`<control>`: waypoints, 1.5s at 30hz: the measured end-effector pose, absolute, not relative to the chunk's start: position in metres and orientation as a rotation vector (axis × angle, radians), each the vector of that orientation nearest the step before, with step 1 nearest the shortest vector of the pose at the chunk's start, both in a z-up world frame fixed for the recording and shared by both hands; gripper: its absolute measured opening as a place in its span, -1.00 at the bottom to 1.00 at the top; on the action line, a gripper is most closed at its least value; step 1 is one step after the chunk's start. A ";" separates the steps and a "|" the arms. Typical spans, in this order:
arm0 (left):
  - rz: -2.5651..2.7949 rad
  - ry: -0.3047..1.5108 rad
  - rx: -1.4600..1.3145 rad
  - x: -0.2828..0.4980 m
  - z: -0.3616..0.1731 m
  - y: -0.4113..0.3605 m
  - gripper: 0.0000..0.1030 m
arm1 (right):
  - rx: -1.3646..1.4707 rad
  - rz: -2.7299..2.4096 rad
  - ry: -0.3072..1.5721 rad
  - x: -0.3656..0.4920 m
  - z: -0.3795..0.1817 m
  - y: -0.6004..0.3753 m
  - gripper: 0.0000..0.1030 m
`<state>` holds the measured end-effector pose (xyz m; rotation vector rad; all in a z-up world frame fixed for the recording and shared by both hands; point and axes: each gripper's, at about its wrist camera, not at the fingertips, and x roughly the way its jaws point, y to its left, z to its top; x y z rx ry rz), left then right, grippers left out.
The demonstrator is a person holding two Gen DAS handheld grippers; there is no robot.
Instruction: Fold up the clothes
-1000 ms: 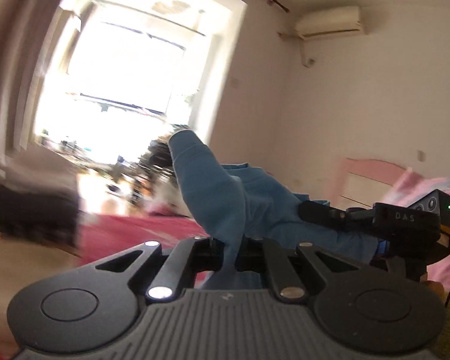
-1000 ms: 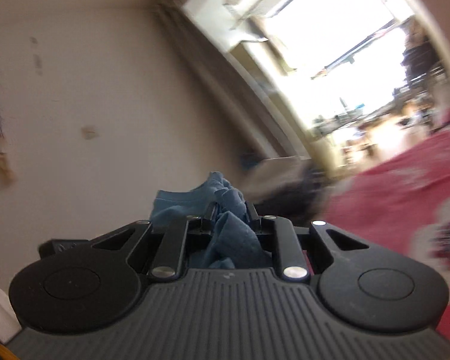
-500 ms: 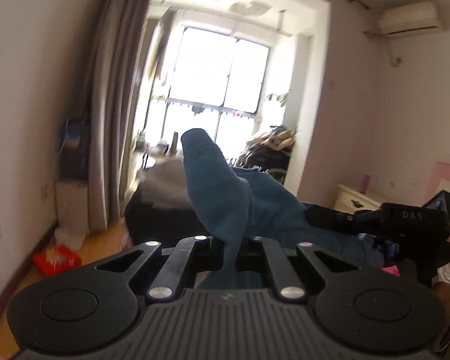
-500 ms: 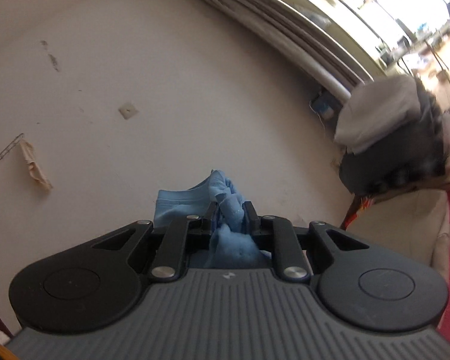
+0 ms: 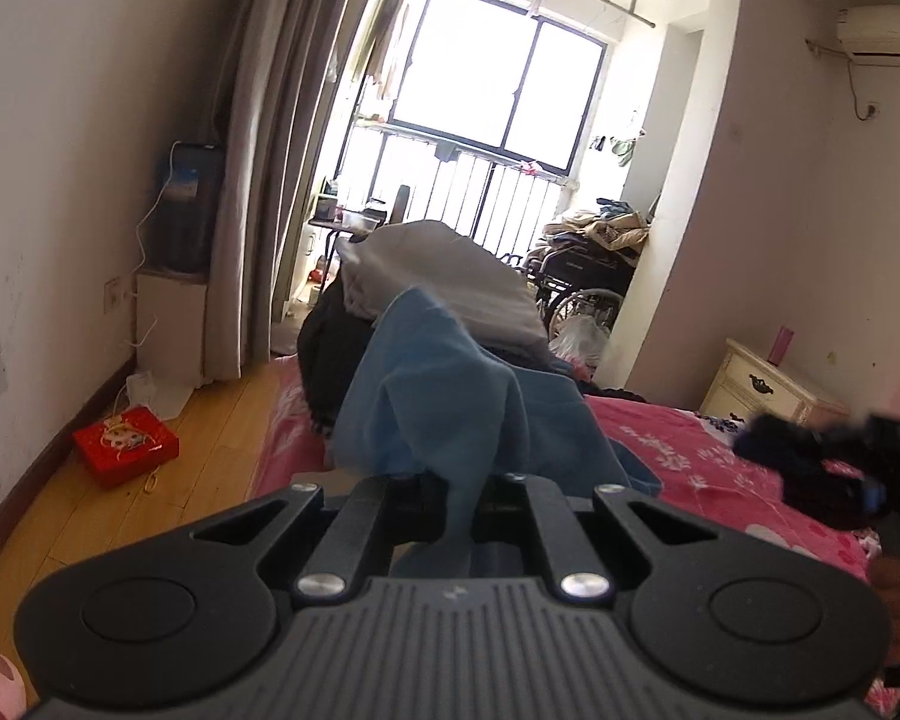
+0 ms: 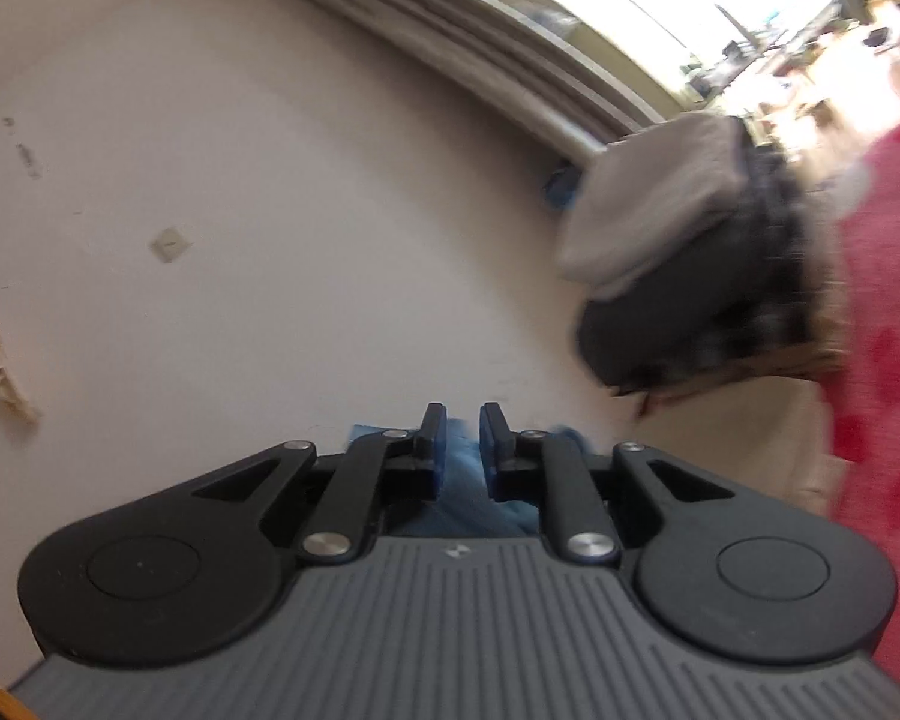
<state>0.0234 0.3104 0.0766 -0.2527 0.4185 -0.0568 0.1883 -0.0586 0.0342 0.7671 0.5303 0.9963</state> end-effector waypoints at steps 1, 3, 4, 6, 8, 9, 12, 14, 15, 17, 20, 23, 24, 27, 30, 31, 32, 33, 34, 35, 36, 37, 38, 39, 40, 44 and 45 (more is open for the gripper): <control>-0.054 0.420 -0.255 0.025 0.076 0.312 -0.87 | 0.764 0.978 0.536 0.187 0.028 -0.065 -0.63; -0.052 0.423 -0.253 0.028 0.075 0.314 -0.87 | 0.768 0.954 0.574 0.188 0.009 -0.070 -0.45; -0.053 0.422 -0.248 0.028 0.076 0.314 -0.87 | 0.763 0.946 0.596 0.187 0.001 -0.070 -0.42; -0.056 0.424 -0.236 0.030 0.078 0.311 -0.87 | 0.728 0.941 0.643 0.186 -0.014 -0.066 -0.24; -0.064 0.429 -0.229 0.031 0.079 0.307 -0.87 | 0.690 0.937 0.693 0.186 -0.027 -0.057 -0.16; -0.067 0.433 -0.221 0.032 0.079 0.305 -0.87 | 0.682 0.939 0.710 0.184 -0.031 -0.056 -0.13; -0.072 0.438 -0.208 0.037 0.079 0.301 -0.87 | 0.686 0.944 0.746 0.182 -0.036 -0.048 -0.05; -0.076 0.440 -0.208 0.039 0.080 0.299 -0.87 | 0.692 0.943 0.761 0.180 -0.038 -0.045 -0.04; -0.078 0.441 -0.208 0.040 0.081 0.298 -0.87 | 0.698 0.944 0.760 0.179 -0.039 -0.045 -0.04; -0.081 0.444 -0.208 0.042 0.082 0.296 -0.87 | 0.708 0.953 0.754 0.172 -0.039 -0.048 -0.02; -0.090 0.441 -0.201 0.041 0.086 0.290 -0.87 | 0.719 0.947 0.740 0.170 -0.038 -0.052 0.06; -0.112 0.426 -0.170 0.034 0.094 0.280 -0.87 | 0.729 0.930 0.726 0.166 -0.037 -0.062 0.07; -0.121 0.422 -0.157 0.032 0.097 0.276 -0.87 | 0.733 0.925 0.720 0.164 -0.036 -0.066 0.07; -0.141 0.410 -0.132 0.026 0.103 0.265 -0.87 | 0.761 0.905 0.702 0.160 -0.035 -0.078 0.11; -0.156 0.393 -0.112 0.019 0.108 0.254 -0.87 | 0.777 0.883 0.702 0.159 -0.036 -0.083 0.11; -0.162 0.384 -0.102 0.016 0.111 0.250 -0.87 | 0.783 0.877 0.702 0.159 -0.036 -0.084 0.11; -0.172 0.377 -0.092 0.013 0.113 0.245 -0.88 | 0.788 0.876 0.701 0.158 -0.037 -0.085 0.11; -0.188 0.367 -0.079 0.009 0.117 0.239 -0.88 | 0.794 0.876 0.699 0.156 -0.037 -0.086 0.11; -0.206 0.357 -0.064 0.004 0.122 0.232 -0.88 | 0.797 0.875 0.696 0.153 -0.037 -0.088 0.11; -0.224 0.346 -0.050 -0.001 0.126 0.225 -0.88 | 0.795 0.871 0.695 0.149 -0.037 -0.091 0.12; -0.242 0.336 -0.036 -0.006 0.131 0.218 -0.88 | 0.793 0.866 0.693 0.145 -0.036 -0.094 0.12; -0.260 0.325 -0.022 -0.010 0.135 0.211 -0.88 | 0.790 0.857 0.691 0.141 -0.036 -0.099 0.12; -0.286 0.316 -0.017 -0.016 0.140 0.203 -0.88 | 0.786 0.846 0.687 0.136 -0.034 -0.106 0.12; -0.313 0.307 -0.014 -0.021 0.145 0.195 -0.88 | 0.784 0.833 0.680 0.130 -0.032 -0.115 0.12; -0.343 0.301 -0.012 -0.026 0.150 0.186 -0.88 | 0.784 0.820 0.673 0.124 -0.030 -0.125 0.12; -0.474 0.295 -0.038 -0.042 0.166 0.150 -0.88 | 0.788 0.751 0.638 0.093 -0.017 -0.176 0.12; -0.508 0.298 -0.059 -0.045 0.169 0.143 -0.88 | 0.791 0.732 0.627 0.084 -0.013 -0.190 0.12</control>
